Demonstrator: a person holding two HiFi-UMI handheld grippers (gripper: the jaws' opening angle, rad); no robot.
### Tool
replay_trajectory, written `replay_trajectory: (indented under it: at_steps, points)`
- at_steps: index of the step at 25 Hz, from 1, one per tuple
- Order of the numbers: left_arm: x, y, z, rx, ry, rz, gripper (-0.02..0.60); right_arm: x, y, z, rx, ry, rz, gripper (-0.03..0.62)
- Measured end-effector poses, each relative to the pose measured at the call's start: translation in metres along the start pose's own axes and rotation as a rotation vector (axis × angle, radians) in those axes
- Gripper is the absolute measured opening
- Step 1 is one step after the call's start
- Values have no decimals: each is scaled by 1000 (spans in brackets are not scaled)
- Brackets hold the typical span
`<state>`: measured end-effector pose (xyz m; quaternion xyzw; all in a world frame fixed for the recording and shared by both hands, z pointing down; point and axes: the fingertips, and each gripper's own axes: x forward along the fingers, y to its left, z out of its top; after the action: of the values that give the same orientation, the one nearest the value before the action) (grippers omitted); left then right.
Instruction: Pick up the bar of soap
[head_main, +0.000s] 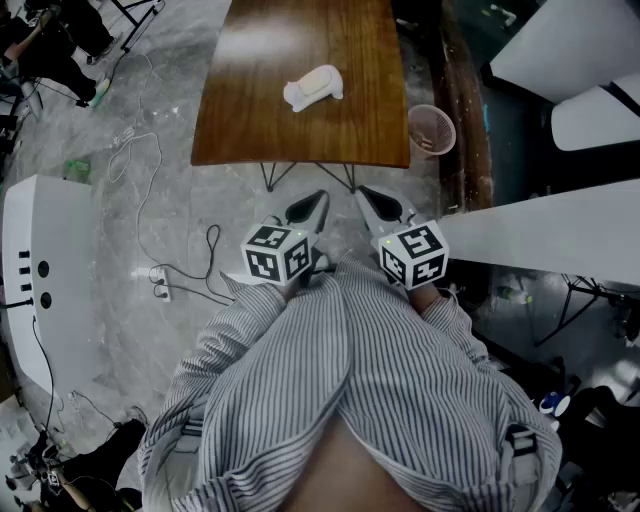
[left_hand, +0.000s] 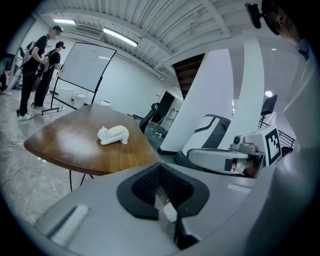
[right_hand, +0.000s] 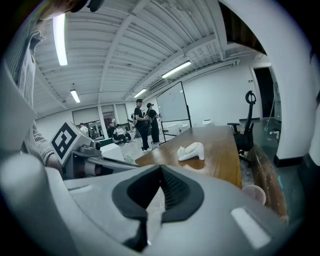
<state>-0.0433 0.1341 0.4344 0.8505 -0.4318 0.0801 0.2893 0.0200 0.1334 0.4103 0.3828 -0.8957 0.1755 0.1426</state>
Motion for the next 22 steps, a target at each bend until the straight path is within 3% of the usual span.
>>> replay_trajectory:
  at_steps: [17,22]
  points:
    - [3,3,-1,-13,2,-1,0,6,4,-4,24,10,22,2]
    - [6,-1,2,-33,-18,-9,0,1,-2,6,61,-60,41,2]
